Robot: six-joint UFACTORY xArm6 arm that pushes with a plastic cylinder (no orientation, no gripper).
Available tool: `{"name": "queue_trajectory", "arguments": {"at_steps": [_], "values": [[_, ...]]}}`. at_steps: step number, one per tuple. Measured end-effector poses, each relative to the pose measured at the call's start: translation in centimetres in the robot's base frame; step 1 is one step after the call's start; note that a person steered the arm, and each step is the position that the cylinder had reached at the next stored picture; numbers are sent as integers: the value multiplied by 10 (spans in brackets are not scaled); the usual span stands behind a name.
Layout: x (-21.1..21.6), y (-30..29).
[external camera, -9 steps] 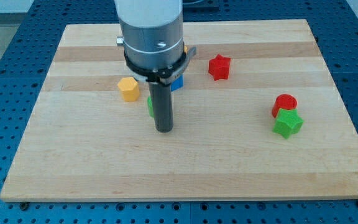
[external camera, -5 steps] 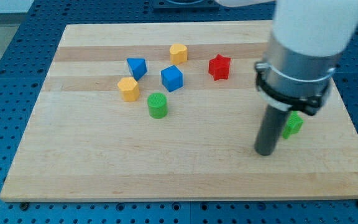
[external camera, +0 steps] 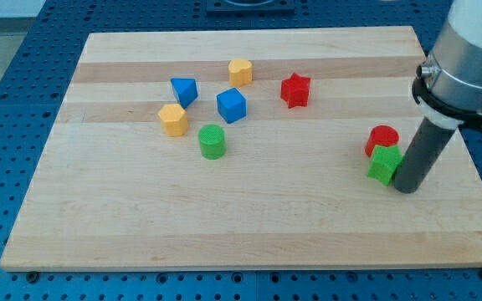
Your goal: Move the green star to the right of the red circle
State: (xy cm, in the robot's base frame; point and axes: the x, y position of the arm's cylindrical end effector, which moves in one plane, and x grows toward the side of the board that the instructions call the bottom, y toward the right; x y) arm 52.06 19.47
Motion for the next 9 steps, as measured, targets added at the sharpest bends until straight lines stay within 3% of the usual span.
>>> {"name": "queue_trajectory", "arguments": {"at_steps": [4, 7, 9], "values": [[-26, -38], [-35, -19], [-67, -6]]}}
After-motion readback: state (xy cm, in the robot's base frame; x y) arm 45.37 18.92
